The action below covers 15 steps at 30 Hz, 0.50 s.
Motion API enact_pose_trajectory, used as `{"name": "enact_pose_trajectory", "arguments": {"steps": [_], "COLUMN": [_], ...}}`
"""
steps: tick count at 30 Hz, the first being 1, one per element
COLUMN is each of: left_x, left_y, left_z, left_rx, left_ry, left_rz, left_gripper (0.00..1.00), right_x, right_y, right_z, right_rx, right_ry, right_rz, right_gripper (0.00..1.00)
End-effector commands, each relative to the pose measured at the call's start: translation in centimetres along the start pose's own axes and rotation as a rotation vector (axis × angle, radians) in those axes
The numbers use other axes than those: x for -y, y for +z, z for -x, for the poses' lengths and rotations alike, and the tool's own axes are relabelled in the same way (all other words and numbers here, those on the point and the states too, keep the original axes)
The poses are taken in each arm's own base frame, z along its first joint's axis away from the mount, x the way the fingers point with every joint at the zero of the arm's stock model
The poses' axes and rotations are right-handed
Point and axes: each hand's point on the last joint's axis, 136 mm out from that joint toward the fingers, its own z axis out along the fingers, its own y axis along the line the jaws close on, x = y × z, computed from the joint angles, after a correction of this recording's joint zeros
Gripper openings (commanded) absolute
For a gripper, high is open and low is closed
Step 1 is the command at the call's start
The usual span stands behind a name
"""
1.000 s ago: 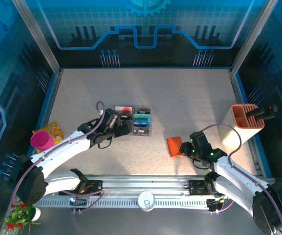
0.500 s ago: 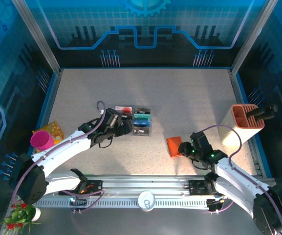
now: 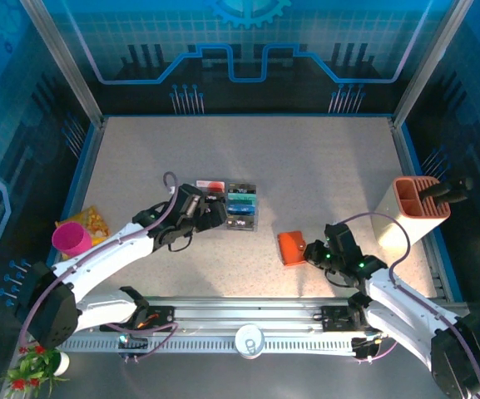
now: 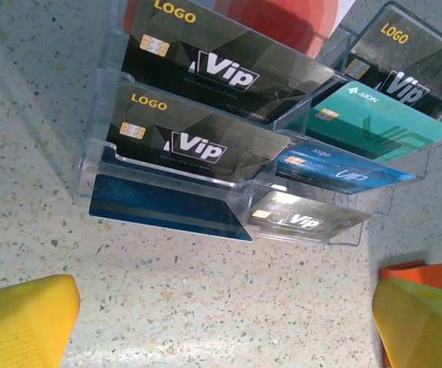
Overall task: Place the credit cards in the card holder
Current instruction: Pick up the card holder from the bottom-center of the table.
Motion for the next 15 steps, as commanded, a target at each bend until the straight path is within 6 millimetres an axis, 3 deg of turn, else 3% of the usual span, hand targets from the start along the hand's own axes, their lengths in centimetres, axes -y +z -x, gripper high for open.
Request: {"name": "enact_pose_trajectory", "arguments": {"steps": [1, 7, 15], "left_x": [0.7, 4.3, 7.3], "left_y": [-1.0, -2.9, -4.5], "left_z": [0.2, 0.1, 0.2], "left_rx": [0.022, -0.001, -0.039], "left_ry": [-0.074, -0.048, -0.091], "left_rz": [-0.058, -0.267, -0.408], "left_gripper": [0.99, 0.99, 0.99], "right_x": [-3.4, -8.8, -15.3], "right_y": [-0.7, -2.6, -5.0], "right_z": [0.5, 1.3, 1.1], "right_rx": [-0.011, -0.008, 0.006], "right_ry": [-0.013, -0.046, -0.097], "right_rz": [0.134, 0.297, 0.479], "right_gripper": [0.00, 0.00, 0.00]}}
